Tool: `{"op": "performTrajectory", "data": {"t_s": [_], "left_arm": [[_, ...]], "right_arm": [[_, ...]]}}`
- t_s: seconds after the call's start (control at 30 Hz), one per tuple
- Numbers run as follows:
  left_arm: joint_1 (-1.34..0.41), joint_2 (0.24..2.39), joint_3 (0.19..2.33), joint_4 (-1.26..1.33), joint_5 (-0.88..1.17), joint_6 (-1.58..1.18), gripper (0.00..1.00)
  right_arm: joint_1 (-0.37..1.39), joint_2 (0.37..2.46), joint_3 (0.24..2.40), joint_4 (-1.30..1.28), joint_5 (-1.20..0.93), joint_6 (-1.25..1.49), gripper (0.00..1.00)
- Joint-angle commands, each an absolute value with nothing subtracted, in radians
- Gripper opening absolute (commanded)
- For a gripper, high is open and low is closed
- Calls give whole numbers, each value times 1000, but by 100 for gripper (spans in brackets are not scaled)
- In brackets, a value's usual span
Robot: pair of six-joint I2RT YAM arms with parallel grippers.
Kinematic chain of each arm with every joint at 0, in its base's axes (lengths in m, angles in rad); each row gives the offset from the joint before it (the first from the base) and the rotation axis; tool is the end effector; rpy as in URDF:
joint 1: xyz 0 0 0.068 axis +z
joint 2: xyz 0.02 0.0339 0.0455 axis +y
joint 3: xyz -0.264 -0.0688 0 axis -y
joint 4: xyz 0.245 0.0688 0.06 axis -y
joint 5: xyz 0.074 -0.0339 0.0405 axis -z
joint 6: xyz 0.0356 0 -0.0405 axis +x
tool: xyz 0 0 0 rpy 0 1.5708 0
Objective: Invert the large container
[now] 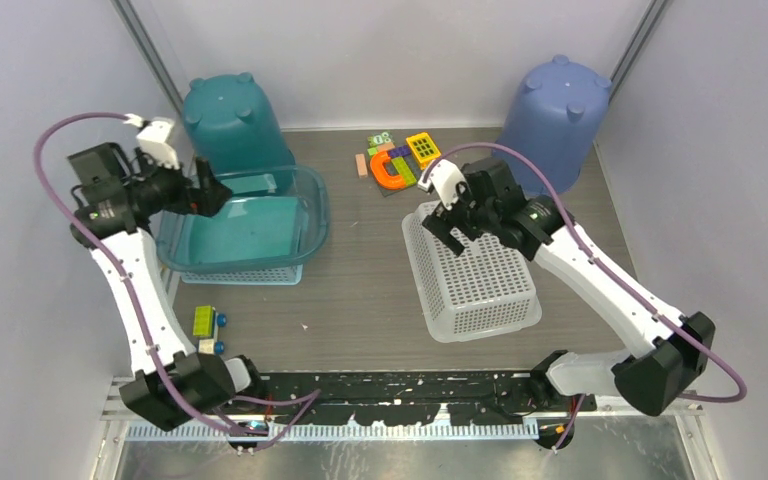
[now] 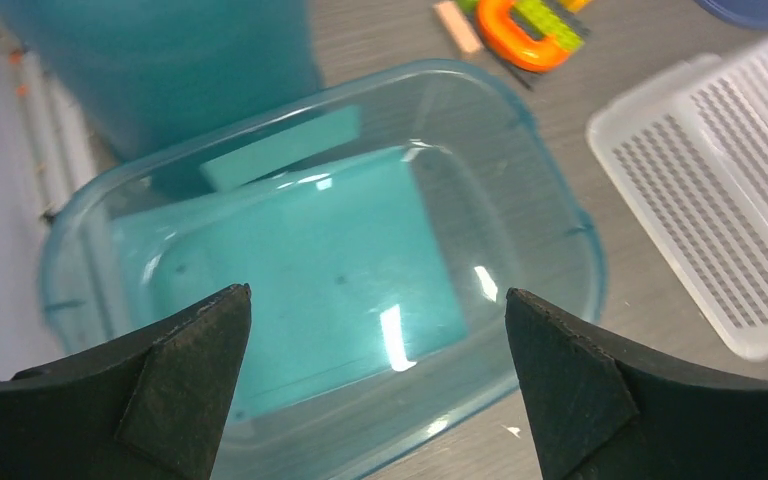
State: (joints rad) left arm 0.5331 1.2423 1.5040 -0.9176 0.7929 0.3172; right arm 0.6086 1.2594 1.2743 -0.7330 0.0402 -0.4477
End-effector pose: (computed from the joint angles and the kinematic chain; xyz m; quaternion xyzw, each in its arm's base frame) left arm 0.2148 0.0973 0.4244 0.0804 0.8412 -0.1476 0.5140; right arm 0.2188 0.1507 0.3564 -0.4516 0.7905 0.0150 0.4136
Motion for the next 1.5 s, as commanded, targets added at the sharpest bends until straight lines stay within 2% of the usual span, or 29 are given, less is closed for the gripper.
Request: {"op": "performTrajectory", "data": {"t_s": [0.0,0.33,0.53,0.83,1.23,1.47], "left_arm": [[379,1163,1471,-908,766,294,100],[158,1128,1353,-813,779,237,100],[149,1064,1236,-723,887,220,100],[149,1002,1167,-676,890,223,100],[149,999,1139,-638,867,201,100],[149,1000,1136,-629,865,200,100]], "right_arm": [[629,1304,1274,-630,109,-426,100],[654,1401,1229,-541,117,-397,100],[656,1489,1213,-482,164,-350,100],[655,1563,1195,-434,221,-278,100],[602,1644,1228,-513,119,-190,100],[543,1635,1227,-563,102,-157,92]]}}
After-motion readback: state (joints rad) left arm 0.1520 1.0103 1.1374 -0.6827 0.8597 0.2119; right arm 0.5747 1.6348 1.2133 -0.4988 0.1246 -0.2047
